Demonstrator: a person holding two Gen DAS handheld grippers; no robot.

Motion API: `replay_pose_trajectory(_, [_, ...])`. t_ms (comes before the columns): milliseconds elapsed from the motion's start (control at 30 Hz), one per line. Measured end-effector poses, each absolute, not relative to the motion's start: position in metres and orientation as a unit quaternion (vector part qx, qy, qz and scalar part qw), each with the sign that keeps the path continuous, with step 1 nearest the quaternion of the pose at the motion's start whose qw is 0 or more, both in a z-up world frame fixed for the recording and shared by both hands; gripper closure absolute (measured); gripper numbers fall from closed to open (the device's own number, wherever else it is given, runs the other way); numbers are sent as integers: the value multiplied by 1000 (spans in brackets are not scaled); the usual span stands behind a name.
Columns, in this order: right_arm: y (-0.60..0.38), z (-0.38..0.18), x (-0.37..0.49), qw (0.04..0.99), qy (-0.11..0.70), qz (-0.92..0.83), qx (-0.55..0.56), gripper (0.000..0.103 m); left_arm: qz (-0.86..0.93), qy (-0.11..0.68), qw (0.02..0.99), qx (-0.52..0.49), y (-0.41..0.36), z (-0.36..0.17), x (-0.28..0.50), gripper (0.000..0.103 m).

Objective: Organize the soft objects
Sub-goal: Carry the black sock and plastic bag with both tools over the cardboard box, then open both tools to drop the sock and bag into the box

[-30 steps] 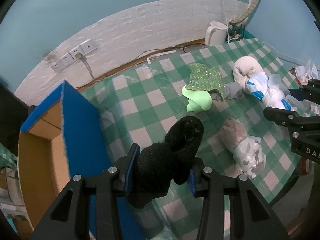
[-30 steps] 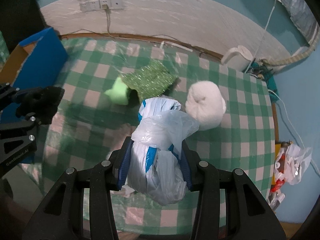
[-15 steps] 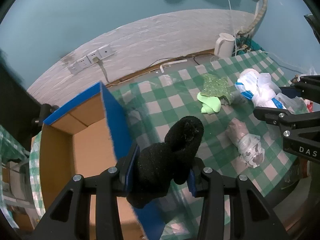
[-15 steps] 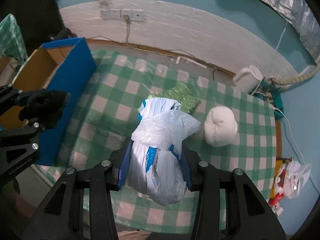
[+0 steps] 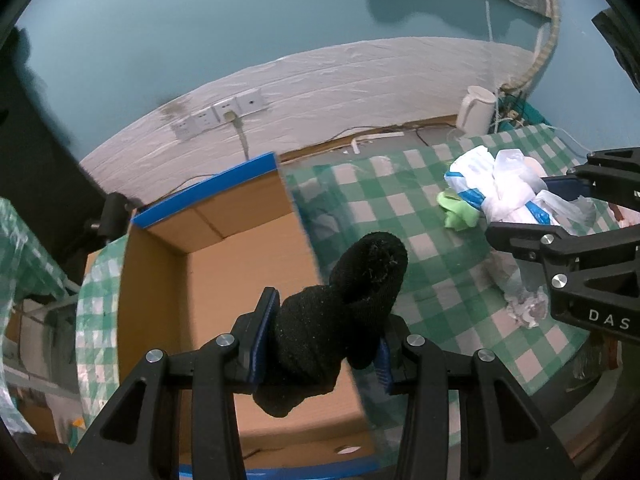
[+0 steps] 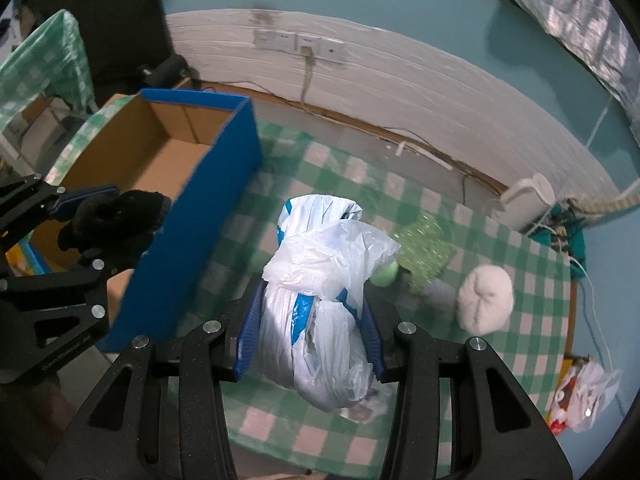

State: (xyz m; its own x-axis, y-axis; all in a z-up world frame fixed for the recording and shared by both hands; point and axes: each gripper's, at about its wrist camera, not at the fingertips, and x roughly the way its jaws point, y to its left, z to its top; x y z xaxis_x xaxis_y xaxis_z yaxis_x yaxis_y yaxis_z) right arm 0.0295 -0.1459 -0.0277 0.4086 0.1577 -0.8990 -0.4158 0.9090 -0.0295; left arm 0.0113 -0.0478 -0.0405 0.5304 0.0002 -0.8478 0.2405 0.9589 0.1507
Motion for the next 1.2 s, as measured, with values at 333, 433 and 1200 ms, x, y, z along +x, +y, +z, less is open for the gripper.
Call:
replay_pose_trajectory(333, [-94, -20, 34, 825, 507, 210, -136, 60, -29, 480, 872, 94, 4, -36, 9, 60])
replay_pose_trajectory(433, [-78, -19, 34, 823, 505, 219, -140, 60, -20, 482, 872, 86, 17, -38, 8, 60])
replay_pose_trajectory(1200, [0, -34, 39, 799, 516, 265, -159, 59, 34, 495, 867, 52, 86, -47, 2, 60])
